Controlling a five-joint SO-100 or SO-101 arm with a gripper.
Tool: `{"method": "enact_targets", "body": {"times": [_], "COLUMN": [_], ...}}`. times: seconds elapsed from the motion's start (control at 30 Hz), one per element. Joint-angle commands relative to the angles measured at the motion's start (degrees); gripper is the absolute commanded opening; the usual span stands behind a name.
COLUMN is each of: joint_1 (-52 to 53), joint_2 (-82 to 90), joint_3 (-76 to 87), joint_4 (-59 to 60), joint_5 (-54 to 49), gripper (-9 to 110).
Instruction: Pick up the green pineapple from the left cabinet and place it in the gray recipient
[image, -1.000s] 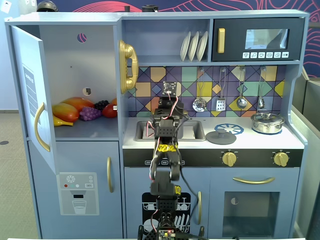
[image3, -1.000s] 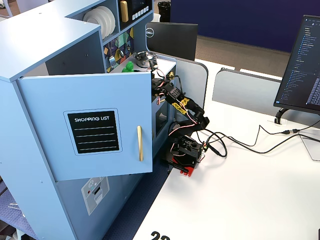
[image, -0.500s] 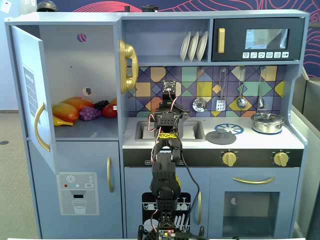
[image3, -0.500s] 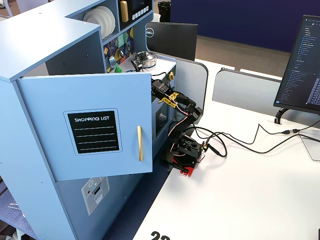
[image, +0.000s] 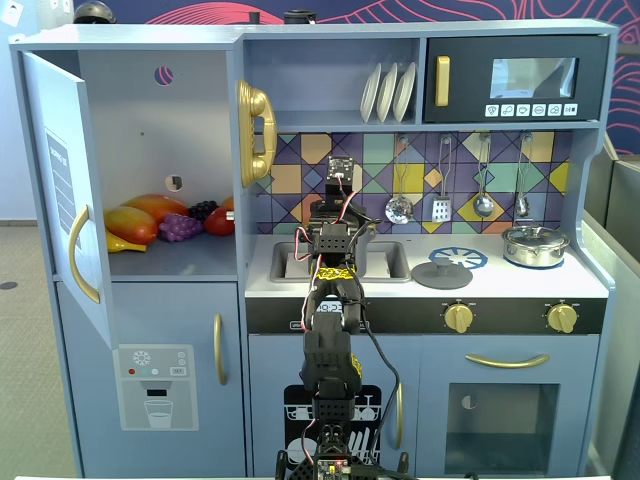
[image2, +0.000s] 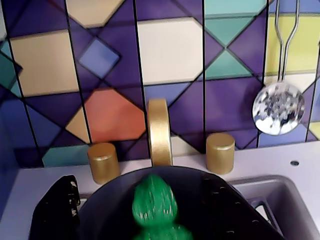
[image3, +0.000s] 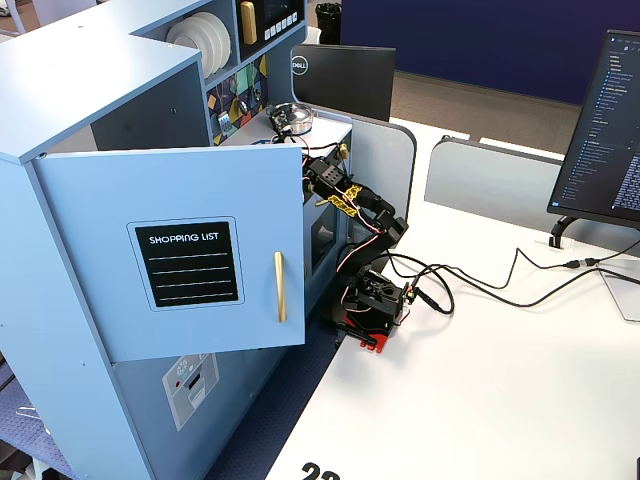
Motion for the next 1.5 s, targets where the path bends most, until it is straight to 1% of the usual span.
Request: {"method": "enact_targets", "body": {"times": [0.0, 0.07, 0.23, 0.33, 0.4, 0.53, 0.67, 0.8, 1.1, 1.2, 1.3, 1.47], "joint_1": [0.53, 0.00, -0.97, -1.23, -1.49, -0.79, -3.16, -5.27, -6.24, -5.01, -4.22, -3.87], "joint_2": [6.24, 10.99, 24.87, 30.41, 32.78, 34.54, 35.86, 38.23, 42.01, 44.47, 46.14, 50.10], "joint_3": [-3.16, -2.46, 1.85, 8.26, 14.15, 29.44, 42.28, 53.44, 67.15, 69.70, 70.05, 70.05], "joint_4": [2.37, 9.40, 34.80, 47.29, 51.50, 48.87, 43.86, 39.02, 35.86, 37.53, 41.75, 52.03], "joint_5": [0.18, 0.18, -0.09, -0.44, 1.76, 3.25, 6.94, 8.26, 8.44, 8.00, 8.53, 7.38], "gripper": [22, 20, 2, 0, 0, 0, 0, 0, 0, 0, 0, 0]}}
